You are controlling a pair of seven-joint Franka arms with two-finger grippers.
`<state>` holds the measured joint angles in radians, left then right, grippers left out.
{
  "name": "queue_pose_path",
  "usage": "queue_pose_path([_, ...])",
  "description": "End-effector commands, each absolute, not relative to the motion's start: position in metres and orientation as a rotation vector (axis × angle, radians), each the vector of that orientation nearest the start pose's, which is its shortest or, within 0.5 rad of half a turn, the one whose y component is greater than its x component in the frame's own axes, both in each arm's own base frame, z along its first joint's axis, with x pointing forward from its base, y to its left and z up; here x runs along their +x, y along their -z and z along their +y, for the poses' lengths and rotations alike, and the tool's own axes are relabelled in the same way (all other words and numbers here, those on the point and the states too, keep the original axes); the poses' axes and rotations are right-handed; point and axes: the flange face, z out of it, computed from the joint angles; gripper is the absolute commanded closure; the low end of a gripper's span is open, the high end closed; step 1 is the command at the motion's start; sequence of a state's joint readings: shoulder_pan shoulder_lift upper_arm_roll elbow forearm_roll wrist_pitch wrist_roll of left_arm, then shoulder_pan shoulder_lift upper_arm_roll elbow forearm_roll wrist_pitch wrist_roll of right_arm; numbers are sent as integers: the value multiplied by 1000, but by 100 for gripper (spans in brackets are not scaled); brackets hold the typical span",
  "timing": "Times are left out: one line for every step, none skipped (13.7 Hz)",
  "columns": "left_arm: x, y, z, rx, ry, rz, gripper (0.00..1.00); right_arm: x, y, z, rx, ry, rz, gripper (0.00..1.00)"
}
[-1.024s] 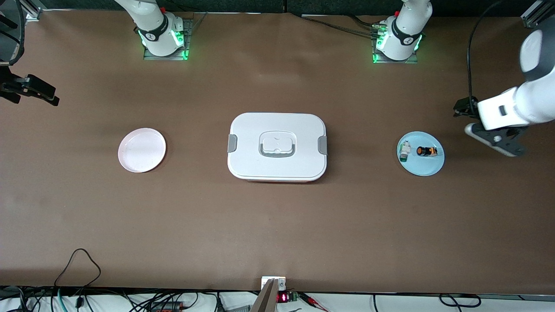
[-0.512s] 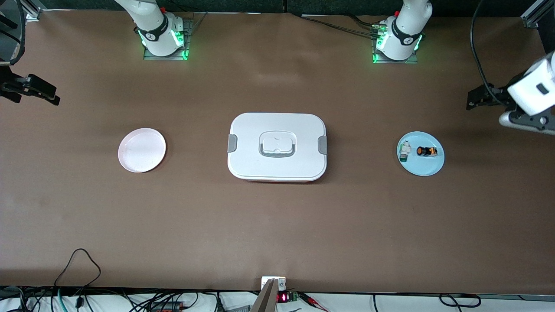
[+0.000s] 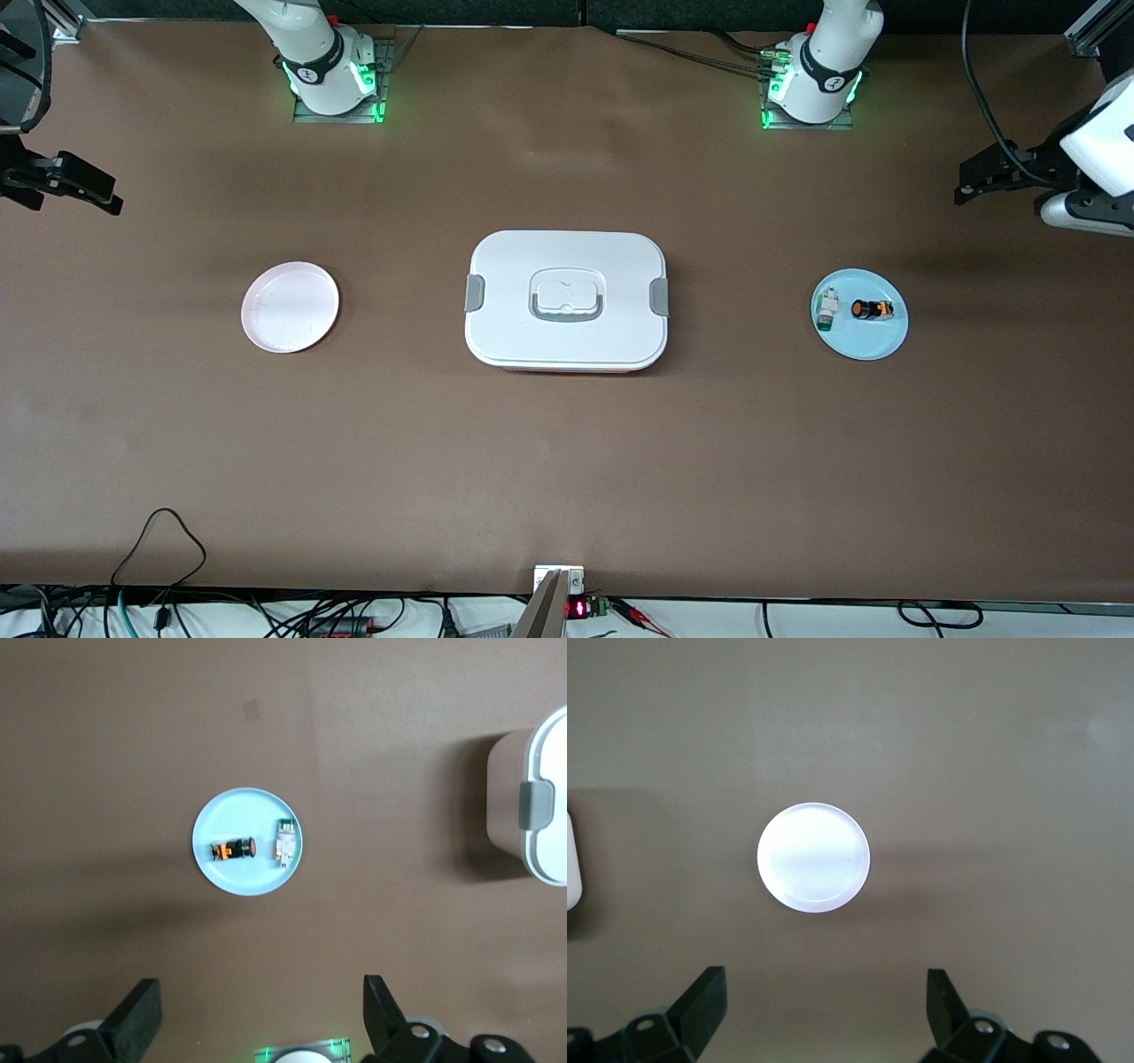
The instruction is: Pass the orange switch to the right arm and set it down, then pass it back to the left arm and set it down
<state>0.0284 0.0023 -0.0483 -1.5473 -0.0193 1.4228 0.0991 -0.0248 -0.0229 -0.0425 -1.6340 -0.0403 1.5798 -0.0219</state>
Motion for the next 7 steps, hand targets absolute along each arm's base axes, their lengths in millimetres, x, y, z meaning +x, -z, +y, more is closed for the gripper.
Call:
queue_pose_path([516,-641,-22,-3157,-230,214,0,544,-615,-42,-3172,-59,48,0])
queue_pose_path([517,-639,-22,-3152,-222,198,0,544,-615,-43,-3171,-59,51,0])
queue_pose_path([520,-639,-22,-3149,-191,189,0,544,-615,-43,-3170,-59,51,0])
queue_pose_path([524,-635,-23,-3152,-160,146,0,544,-615,-43,-3171,-59,48,0])
queue_pose_path([529,-634,-25,-3157,-105,97,0,544,-615,-43,-3170,-59,48,0])
queue_pose_path([534,-633,-26,-3158,-76,58,0,544,-615,-44,-3170,-59,51,0])
queue_pose_path([535,-632,-26,-3163,-77,34,0,544,-615,-44,-3170,-59,51,0])
